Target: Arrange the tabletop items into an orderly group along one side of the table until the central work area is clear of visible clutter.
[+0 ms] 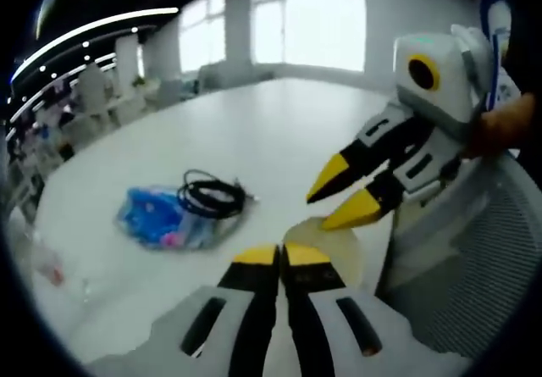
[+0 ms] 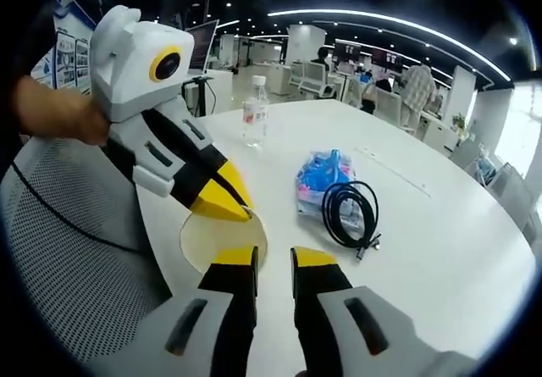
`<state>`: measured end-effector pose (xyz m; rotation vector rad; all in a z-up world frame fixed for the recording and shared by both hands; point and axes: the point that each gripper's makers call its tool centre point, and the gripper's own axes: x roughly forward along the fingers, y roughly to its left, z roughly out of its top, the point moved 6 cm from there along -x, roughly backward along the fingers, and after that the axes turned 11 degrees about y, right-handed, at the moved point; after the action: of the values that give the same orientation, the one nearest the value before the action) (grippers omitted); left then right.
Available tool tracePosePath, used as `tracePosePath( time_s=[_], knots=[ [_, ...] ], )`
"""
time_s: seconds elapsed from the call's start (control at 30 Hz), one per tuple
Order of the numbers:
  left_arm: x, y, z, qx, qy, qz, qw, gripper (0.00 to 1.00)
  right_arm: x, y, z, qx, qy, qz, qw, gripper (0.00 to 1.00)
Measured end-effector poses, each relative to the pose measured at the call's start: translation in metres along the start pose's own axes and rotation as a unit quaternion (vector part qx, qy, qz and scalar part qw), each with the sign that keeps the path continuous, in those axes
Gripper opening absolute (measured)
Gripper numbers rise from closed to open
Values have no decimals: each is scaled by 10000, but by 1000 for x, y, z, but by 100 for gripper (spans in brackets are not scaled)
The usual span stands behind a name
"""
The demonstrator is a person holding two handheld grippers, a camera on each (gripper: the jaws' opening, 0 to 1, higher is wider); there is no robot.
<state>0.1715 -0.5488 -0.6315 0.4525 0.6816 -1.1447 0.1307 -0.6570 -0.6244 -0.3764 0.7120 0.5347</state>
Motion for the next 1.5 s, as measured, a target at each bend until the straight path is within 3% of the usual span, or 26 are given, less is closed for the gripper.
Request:
tracePosePath(
  time_s=[0.43, 0.6, 0.93, 1.2, 1.5],
  knots=[
    [-4, 25, -11, -686, 201, 283, 9970, 0, -5, -9, 7, 376, -397, -190, 9983, 49],
    [-7, 38, -13, -973, 158, 390, 9944, 0, -8, -13, 8, 528, -496, -225, 9971, 54],
    [-17, 73, -15, -1173, 115, 704, 9905, 0, -9, -15, 8, 628, -558, -279, 9961, 64],
    [-25, 116, -22, -1632, 47, 1067, 9808, 0, -7, -16, 7, 725, -540, -309, 9954, 78],
    [-31, 157, -24, -1887, -108, 1529, 9700, 0, -5, -17, 4, 690, -426, -376, 9960, 85]
  ],
)
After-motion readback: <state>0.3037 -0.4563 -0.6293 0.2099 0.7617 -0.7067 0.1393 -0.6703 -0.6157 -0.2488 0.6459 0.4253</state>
